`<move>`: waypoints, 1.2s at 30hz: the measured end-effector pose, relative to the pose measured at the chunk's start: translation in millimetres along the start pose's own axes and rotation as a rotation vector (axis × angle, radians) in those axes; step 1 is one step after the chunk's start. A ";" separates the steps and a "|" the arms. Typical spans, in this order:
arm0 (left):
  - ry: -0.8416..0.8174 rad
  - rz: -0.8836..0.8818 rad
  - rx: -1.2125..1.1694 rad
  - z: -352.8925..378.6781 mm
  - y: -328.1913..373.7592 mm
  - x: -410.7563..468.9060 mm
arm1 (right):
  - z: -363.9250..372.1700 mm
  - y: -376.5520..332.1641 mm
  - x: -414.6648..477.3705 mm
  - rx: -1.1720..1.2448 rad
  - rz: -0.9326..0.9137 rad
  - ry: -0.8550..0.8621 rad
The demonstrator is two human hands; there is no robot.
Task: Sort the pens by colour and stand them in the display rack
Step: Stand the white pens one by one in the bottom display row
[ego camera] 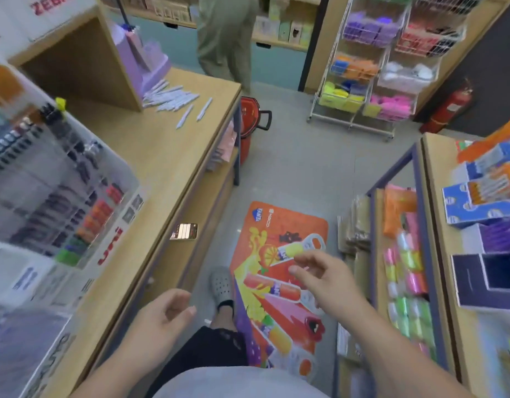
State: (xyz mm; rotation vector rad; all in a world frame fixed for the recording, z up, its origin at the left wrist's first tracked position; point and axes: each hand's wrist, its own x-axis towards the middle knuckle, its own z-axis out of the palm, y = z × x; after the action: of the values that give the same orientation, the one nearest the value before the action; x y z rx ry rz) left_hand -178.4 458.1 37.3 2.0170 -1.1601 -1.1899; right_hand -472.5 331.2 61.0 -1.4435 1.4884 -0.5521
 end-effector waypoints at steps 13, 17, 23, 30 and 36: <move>-0.049 0.183 0.081 -61.5 224.6 402.7 | -56.0 -49.0 266.0 -0.017 0.240 0.061; -0.022 0.168 0.013 -79.9 268.0 486.4 | -69.6 -91.1 376.9 -0.010 0.182 0.035; 0.096 0.041 0.078 -88.8 275.6 573.0 | -79.2 -133.5 558.9 -0.096 0.063 -0.212; 0.312 -0.409 0.008 -70.1 261.1 584.2 | -47.2 -232.1 764.5 -0.268 -0.126 -0.600; 0.586 -0.663 -0.237 -61.3 260.9 577.9 | 57.3 -333.2 844.9 -0.434 -0.436 -0.830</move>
State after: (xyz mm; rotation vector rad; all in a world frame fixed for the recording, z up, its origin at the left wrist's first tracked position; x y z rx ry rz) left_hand -88.9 -172.2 17.1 2.3892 -0.0574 -0.8387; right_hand -124.8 -509.7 49.5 -2.0179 0.6423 0.1579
